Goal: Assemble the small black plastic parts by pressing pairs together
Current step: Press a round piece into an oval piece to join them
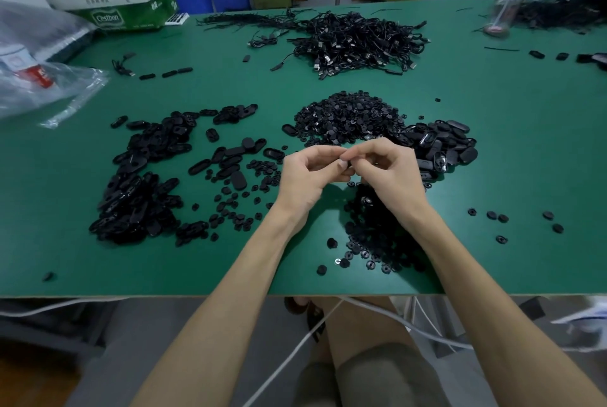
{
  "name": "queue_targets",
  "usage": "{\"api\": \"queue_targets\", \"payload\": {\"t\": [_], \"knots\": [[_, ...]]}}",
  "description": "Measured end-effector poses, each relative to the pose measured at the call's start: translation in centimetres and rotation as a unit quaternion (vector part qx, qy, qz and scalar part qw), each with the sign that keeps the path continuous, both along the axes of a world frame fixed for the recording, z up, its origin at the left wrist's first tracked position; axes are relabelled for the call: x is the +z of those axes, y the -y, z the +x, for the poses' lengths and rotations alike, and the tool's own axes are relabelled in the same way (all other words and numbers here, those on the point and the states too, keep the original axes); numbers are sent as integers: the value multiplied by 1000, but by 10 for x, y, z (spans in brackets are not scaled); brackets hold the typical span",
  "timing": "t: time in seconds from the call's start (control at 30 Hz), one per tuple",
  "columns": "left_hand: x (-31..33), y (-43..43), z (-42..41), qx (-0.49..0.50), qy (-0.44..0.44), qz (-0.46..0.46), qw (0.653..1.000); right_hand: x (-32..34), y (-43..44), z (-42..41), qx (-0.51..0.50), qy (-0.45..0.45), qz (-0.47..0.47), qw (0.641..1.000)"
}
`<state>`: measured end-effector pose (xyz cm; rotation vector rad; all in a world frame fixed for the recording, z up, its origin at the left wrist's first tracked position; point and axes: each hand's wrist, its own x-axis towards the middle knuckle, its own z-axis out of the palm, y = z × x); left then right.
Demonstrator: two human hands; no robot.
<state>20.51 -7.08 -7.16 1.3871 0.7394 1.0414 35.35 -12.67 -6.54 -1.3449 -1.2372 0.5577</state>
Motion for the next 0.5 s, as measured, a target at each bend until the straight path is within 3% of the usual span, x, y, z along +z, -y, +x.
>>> {"api": "queue_targets", "payload": {"t": [0.23,0.33,0.5], "knots": [[-3,1,5,10,-23,20,999,0,1,-1,-31,-14,3,999],[-4,1,9,45,-51,44,997,2,1,3,-116,-26,23,993],[4,-16,-4,99,-131,63,984,1,-2,22,-277,-125,32,952]]}}
